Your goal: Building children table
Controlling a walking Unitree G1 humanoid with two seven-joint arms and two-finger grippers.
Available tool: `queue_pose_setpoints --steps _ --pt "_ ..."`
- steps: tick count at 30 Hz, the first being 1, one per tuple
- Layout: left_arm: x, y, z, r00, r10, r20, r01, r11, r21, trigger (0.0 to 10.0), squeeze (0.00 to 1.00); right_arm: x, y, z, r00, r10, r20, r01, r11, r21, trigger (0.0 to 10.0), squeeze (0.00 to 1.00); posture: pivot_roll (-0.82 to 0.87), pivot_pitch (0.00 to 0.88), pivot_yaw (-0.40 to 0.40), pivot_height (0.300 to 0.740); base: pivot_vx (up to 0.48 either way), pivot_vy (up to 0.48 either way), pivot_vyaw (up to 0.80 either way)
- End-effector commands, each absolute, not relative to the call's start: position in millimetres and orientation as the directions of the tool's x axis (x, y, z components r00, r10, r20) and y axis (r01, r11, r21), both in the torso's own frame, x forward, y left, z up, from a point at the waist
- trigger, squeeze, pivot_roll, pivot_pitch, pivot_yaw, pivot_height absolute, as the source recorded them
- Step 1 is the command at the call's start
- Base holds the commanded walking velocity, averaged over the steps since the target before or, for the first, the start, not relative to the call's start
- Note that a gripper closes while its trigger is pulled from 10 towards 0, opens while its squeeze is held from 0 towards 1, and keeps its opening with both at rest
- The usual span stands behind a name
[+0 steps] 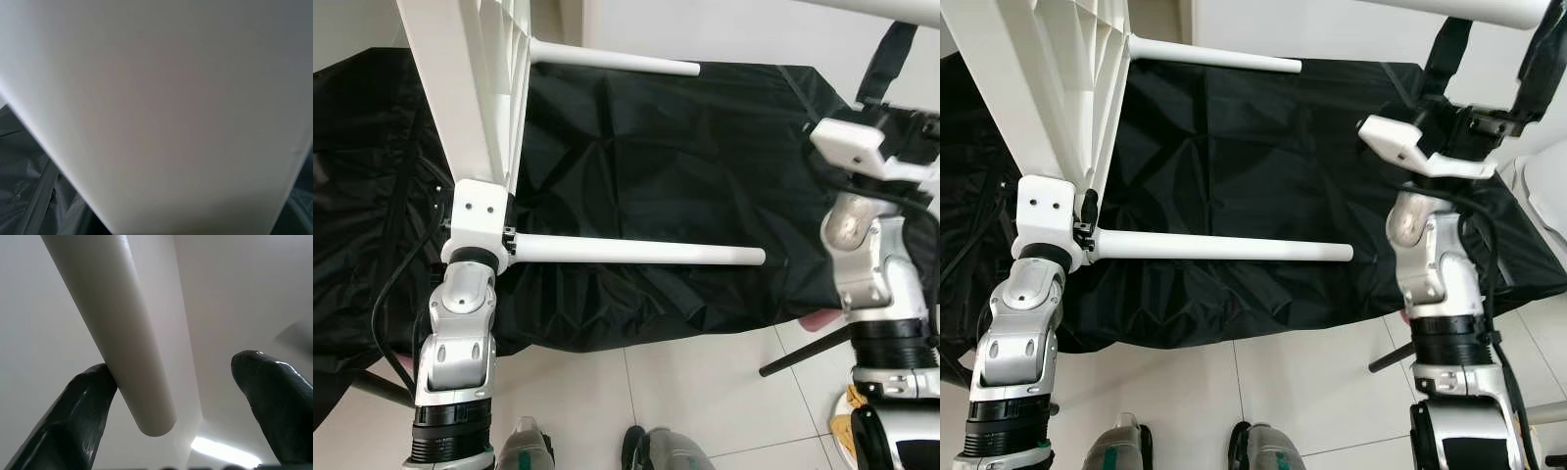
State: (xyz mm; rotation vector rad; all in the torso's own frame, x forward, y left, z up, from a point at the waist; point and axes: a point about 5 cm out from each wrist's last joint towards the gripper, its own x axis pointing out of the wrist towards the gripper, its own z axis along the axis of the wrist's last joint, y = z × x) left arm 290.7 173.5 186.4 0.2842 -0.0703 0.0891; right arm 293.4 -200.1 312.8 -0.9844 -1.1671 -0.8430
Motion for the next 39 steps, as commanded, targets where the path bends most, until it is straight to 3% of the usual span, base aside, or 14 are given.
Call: queue_pose_setpoints --steps 1,12,23,25,26,27,30,31,32,33,39 --pt "289.8 186.9 183.1 0.977 0.199 0.073 -0.212 0.924 0.318 10.0 0.0 292.8 -211.7 320.7 0.168 -0.085 0.982 0.933 0.336 -0.131 10.0 0.0 0.13 0.133 -0.055 0.74 0.0 0.0 0.0" --pt "288.8 187.8 184.6 0.977 0.201 0.078 -0.215 0.923 0.318 10.0 0.0 298.1 -219.7 327.7 0.163 -0.136 0.977 0.932 0.346 -0.107 10.0 0.0 0.14 0.126 -0.055 0.74 0.0 0.0 0.0" --pt "288.7 185.7 186.5 0.977 0.197 0.086 -0.214 0.922 0.321 10.0 0.0 308.7 -215.6 332.4 0.207 -0.124 0.971 0.9 0.414 -0.139 10.0 0.0 0.14 0.119 -0.062 0.74 0.0 0.0 0.0" --pt "288.5 185.4 187.5 0.977 0.196 0.088 -0.214 0.923 0.32 10.0 0.0 311.4 -212.7 332.7 0.22 -0.109 0.969 0.891 0.428 -0.154 9.6 0.0 0.14 0.118 -0.063 0.74 0.0 0.0 0.0" --pt "288.4 185.2 188.3 0.976 0.195 0.092 -0.215 0.923 0.321 10.0 0.0 313.5 -210.0 332.8 0.229 -0.094 0.969 0.885 0.435 -0.167 4.9 0.0 0.15 0.115 -0.064 0.74 0.0 0.0 0.0" --pt "288.1 184.6 189.7 0.976 0.194 0.097 -0.216 0.922 0.32 10.0 0.0 317.5 -205.4 332.0 0.25 -0.078 0.965 0.871 0.454 -0.189 3.1 0.0 0.15 0.113 -0.069 0.74 0.0 0.0 0.0" --pt "287.9 184.0 191.5 0.976 0.194 0.103 -0.217 0.922 0.32 10.0 0.0 320.6 -201.2 331.4 0.265 -0.056 0.963 0.863 0.46 -0.21 2.8 0.0 0.15 0.113 -0.072 0.74 0.0 0.0 0.0" --pt "287.7 183.4 192.2 0.975 0.194 0.105 -0.218 0.923 0.319 10.0 0.0 322.6 -199.3 331.0 0.276 -0.039 0.96 0.858 0.459 -0.229 1.1 0.0 0.15 0.113 -0.074 0.74 0.0 0.0 0.0" --pt "287.7 183.4 192.2 0.975 0.194 0.105 -0.218 0.923 0.319 10.0 0.0 322.6 -199.3 331.0 0.276 -0.039 0.96 0.858 0.459 -0.229 1.1 0.0 0.15 0.113 -0.074 0.74 0.0 0.0 0.0" --pt "287.6 182.8 192.8 0.975 0.193 0.107 -0.218 0.923 0.318 10.0 0.0 324.5 -197.3 330.8 0.285 -0.019 0.958 0.854 0.459 -0.245 0.0 0.0 0.15 0.113 -0.077 0.74 0.0 0.0 0.0" --pt "288.1 181.2 195.1 0.974 0.197 0.115 -0.223 0.925 0.309 10.0 0.0 333.0 -192.6 331.1 0.342 0.031 0.939 0.829 0.46 -0.317 0.0 0.0 0.15 0.12 -0.086 0.74 0.0 0.0 0.0"
